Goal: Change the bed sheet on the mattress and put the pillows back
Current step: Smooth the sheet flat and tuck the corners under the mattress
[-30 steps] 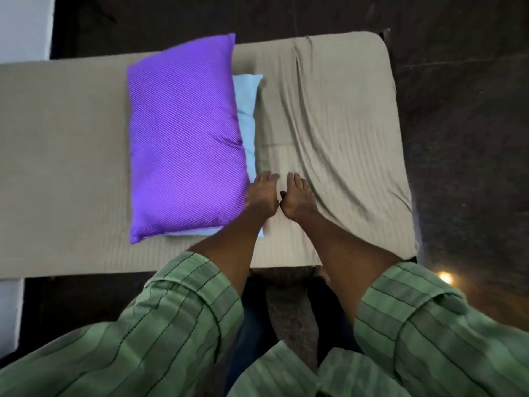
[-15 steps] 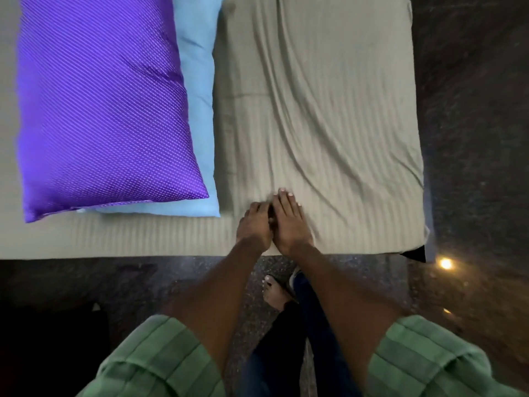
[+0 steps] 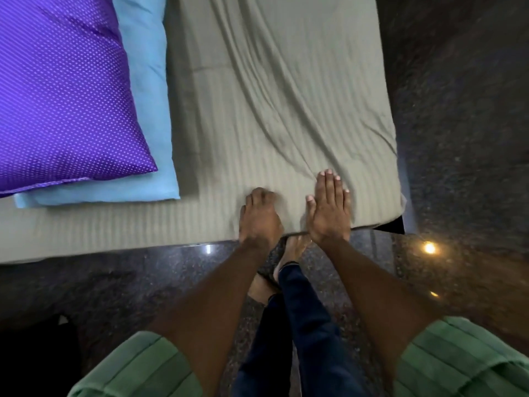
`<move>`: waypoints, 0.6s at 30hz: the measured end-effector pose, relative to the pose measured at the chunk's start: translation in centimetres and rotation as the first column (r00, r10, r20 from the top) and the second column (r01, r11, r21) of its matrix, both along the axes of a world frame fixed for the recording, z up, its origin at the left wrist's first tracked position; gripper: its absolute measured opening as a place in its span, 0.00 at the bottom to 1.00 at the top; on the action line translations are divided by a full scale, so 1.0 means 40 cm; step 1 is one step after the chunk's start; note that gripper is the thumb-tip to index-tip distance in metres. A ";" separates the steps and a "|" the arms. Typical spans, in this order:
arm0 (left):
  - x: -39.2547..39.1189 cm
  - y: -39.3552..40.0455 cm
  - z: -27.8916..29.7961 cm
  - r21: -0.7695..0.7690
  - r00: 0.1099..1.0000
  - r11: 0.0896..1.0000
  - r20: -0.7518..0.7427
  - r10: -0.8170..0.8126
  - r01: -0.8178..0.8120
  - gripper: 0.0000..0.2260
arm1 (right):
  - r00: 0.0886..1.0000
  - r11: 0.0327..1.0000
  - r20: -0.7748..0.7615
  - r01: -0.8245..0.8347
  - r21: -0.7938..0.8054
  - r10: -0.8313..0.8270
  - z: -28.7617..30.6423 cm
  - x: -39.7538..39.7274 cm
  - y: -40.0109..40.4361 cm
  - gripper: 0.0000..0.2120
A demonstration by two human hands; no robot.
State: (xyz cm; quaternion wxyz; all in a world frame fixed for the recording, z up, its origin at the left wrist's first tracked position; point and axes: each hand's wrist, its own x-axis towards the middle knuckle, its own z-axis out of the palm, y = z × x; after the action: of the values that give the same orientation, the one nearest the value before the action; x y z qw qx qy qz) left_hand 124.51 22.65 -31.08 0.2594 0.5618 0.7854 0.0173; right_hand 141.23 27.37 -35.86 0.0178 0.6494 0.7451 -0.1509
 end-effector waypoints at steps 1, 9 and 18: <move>0.012 0.002 0.001 -0.002 1.000 1.000 0.017 -0.017 0.017 0.23 | 1.000 1.000 -0.023 -0.007 -0.007 0.007 0.005 0.001 0.006 0.29; 0.077 0.018 -0.005 0.020 0.999 0.999 -0.038 -0.034 0.034 0.18 | 0.978 0.969 0.018 0.204 0.141 -0.208 0.056 0.042 0.057 0.17; 0.235 0.107 0.002 -0.024 0.999 0.999 0.030 0.028 -0.027 0.14 | 0.975 0.992 0.216 0.017 0.122 -0.043 0.040 0.134 0.101 0.20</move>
State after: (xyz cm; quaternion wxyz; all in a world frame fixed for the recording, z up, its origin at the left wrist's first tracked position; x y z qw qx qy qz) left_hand 133.90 26.93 -30.98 0.2775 0.5476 0.7891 0.0203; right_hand 146.59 31.42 -34.24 0.0583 0.6732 0.7363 -0.0342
